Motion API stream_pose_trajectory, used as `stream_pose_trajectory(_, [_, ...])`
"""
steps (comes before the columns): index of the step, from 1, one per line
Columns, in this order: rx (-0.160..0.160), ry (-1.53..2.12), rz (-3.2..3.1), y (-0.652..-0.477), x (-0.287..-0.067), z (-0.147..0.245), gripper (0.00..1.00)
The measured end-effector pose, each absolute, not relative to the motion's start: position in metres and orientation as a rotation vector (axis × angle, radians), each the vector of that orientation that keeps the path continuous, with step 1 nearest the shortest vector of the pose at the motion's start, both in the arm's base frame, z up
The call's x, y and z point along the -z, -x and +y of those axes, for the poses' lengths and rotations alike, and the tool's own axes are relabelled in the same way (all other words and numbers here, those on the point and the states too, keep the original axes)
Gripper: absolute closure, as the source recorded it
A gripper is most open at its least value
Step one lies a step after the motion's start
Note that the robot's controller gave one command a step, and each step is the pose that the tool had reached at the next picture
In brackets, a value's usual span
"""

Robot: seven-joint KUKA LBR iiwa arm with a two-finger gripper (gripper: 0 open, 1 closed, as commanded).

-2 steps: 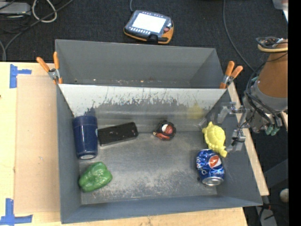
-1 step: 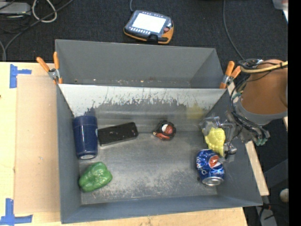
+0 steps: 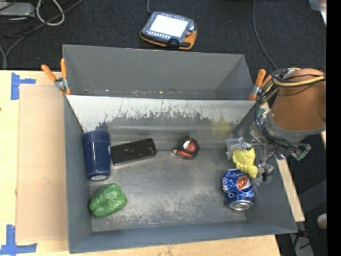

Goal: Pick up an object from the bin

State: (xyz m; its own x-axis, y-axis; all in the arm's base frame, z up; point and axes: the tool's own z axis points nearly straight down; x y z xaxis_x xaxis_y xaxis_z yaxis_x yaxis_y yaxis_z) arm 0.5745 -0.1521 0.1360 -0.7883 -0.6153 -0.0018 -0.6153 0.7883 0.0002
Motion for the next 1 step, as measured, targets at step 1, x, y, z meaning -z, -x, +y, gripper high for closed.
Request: stream_pose_trajectory(1, [-0.018, 1.374, 2.826, -0.5644, -0.1175, -0.1561, 0.0])
